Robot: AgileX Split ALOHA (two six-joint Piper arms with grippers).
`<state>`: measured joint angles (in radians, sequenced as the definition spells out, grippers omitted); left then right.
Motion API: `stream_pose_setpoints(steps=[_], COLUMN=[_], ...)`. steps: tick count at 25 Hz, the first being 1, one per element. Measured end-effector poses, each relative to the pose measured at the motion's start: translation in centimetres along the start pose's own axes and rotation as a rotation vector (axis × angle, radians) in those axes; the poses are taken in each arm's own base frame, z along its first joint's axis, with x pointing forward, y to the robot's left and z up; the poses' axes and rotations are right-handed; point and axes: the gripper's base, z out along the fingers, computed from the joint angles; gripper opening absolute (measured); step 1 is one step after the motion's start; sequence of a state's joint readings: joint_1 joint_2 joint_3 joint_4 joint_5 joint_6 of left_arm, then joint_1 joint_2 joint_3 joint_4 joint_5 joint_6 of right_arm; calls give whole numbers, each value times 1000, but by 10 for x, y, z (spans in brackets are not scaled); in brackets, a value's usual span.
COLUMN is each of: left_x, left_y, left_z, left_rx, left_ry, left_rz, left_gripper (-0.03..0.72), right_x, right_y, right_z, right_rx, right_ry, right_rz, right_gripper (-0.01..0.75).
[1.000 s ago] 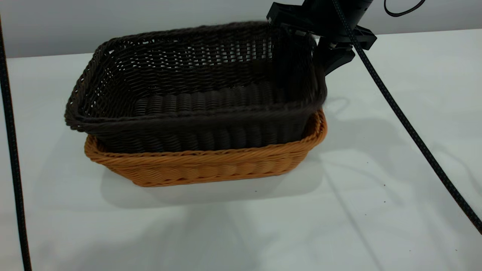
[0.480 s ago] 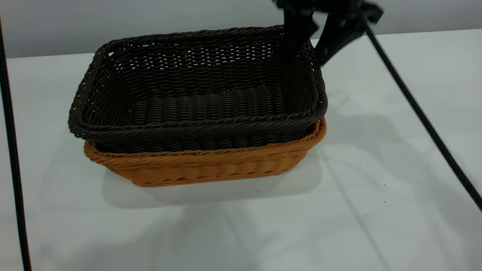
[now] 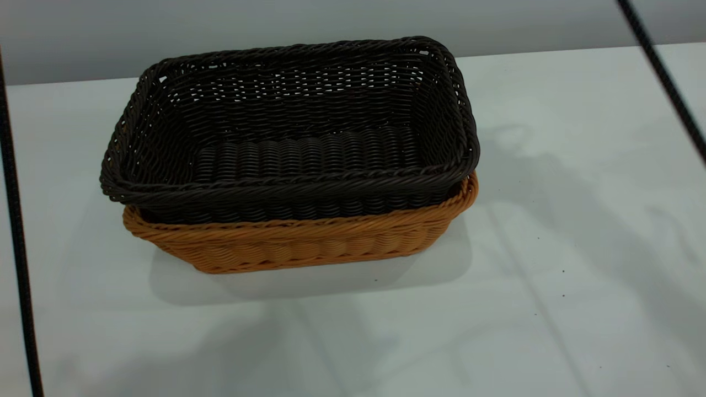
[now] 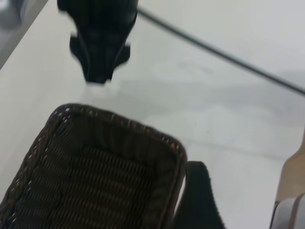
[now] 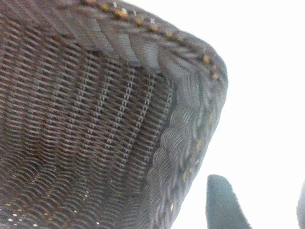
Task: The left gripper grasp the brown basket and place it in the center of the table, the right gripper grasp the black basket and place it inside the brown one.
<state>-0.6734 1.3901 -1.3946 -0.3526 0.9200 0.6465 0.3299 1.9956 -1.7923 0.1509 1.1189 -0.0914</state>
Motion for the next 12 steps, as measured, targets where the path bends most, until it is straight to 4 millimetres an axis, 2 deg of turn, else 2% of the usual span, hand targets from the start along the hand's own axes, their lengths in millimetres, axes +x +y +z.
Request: stream_pose_setpoints(steps=[3, 5, 9, 12], left_x=[3, 4, 5, 6], left_y=[1, 0, 2, 5], left_z=[0, 0, -1, -9], left_rx=[-8, -1, -21, -87], left_ry=[37, 45, 57, 62], left_rz=[23, 15, -32, -33], left_gripper=[398, 314, 95, 16], right_x=[0, 1, 4, 10], right_y=[3, 5, 10, 12], right_z=[-24, -41, -81, -116], right_rx=[8, 10, 19, 53], right_ry=[-58, -97, -196, -297], right_rz=[-10, -19, -39, -60], right_gripper=[132, 46, 4, 1])
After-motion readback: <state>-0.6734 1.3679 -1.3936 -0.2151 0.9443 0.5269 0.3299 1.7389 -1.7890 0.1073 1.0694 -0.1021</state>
